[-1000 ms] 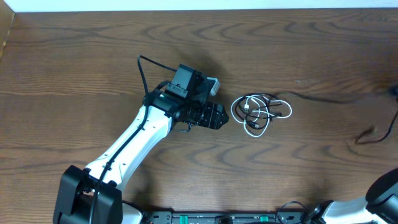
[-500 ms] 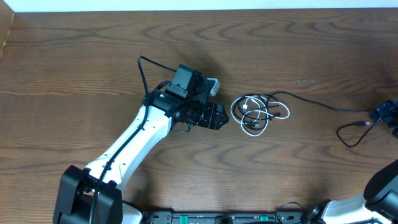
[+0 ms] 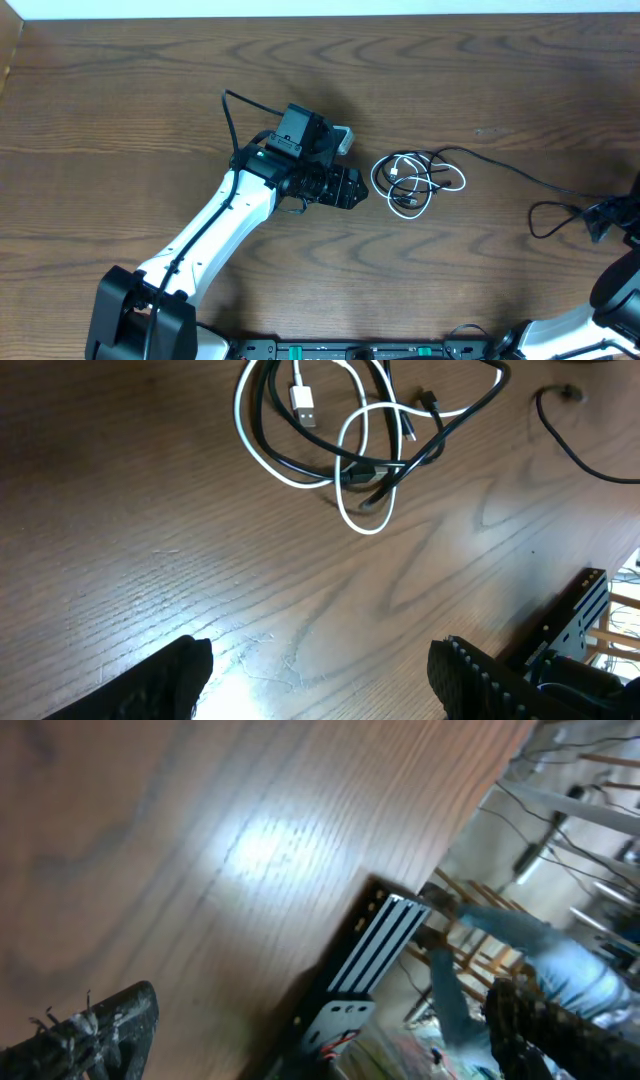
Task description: Untangle cables
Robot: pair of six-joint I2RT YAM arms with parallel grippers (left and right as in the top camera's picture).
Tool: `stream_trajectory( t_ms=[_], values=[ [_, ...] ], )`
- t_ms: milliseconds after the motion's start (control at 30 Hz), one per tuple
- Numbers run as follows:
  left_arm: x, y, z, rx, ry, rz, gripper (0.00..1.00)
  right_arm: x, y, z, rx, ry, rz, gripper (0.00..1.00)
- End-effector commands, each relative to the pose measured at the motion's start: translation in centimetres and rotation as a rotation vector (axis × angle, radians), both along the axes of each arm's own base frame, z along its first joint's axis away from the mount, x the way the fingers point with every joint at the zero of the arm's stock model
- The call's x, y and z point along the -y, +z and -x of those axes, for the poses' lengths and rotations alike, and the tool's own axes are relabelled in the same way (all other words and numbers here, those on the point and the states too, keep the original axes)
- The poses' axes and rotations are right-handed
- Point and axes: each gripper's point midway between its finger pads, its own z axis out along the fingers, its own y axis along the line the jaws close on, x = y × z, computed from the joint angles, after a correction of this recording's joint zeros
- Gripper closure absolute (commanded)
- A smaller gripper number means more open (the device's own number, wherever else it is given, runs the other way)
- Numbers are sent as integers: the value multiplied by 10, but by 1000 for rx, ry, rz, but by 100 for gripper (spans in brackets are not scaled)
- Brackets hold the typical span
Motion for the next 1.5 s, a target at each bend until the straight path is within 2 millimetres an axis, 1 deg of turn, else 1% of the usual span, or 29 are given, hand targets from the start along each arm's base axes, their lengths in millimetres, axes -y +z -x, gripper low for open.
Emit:
stream_trajectory(
  t_ms=[0,33,100,167,200,233,267,300,333,367,400,433,467,500,567,667,800,833,900,933,967,1033,1067,1100,1133,1200,1300,1433,1467],
  values=[
    [2,1,1,4,-18,4,26,-9,-6,2,-11,-35,-26,1],
    [2,0,1,3,-18,3,26,-23,-9,-1,21,-65,-100,1],
    [1,0,2,1,-18,2,26,-43,-14,-14,93,-4,-261,1],
    [1,0,1,1,-18,2,26,-48,-18,-34,194,77,-343,1],
    [1,0,1,1,-18,2,26,-51,-18,-52,284,86,-374,1],
    [1,0,2,1,-18,2,26,-63,-14,-79,435,135,-476,1],
    [1,0,1,1,-18,2,26,-85,2,-113,649,229,-640,1],
    [1,0,2,1,-18,2,26,-103,23,-136,822,280,-769,1],
    [1,0,2,0,-18,2,26,-123,59,-158,1035,294,-919,1],
    [1,0,2,-2,-18,1,26,-124,65,-159,1041,252,-937,1],
    [1,0,2,-3,-18,1,26,-119,56,-148,933,151,-892,1],
    [1,0,3,-5,-18,0,26,-99,32,-125,743,88,-739,1],
    [1,0,3,-5,-18,0,26,-70,11,-97,538,15,-527,1],
    [1,0,3,-5,-18,0,26,-42,2,-69,365,-43,-324,1],
    [1,0,3,-5,-18,-1,26,-3,8,-21,97,-85,1,1],
    [1,0,2,-1,-18,1,26,7,21,1,-17,-136,141,1],
    [1,0,2,-2,-18,1,26,0,24,10,-58,-130,108,1],
    [1,0,2,-2,-18,1,26,-8,22,8,-41,-150,64,1],
    [1,0,2,-1,-18,1,26,-31,8,-14,72,-128,-116,1],
    [1,0,2,-2,-18,1,26,-45,2,-34,166,-51,-248,1],
    [1,0,2,-2,-18,1,26,-64,-2,-59,298,52,-403,6],
    [1,0,2,-2,-18,0,26,-93,2,-98,510,209,-600,9],
    [0,0,2,0,-16,-4,26,-108,8,-120,633,296,-684,6],
    [0,-1,1,1,-15,-7,26,-114,9,-134,692,346,-695,4],
    [-1,-1,0,5,-10,-15,26,-116,9,-142,710,378,-686,4],
    [-7,-5,-3,19,9,-54,26,-124,5,-158,716,480,-639,4],
    [-13,-8,-7,31,31,-90,26,-144,2,-182,731,591,-587,7],
    [-14,-9,-8,35,34,-98,26,-176,0,-219,803,568,-511,10],
    [-15,-9,-8,34,34,-99,26,-192,-1,-230,838,585,-508,11]
  ],
)
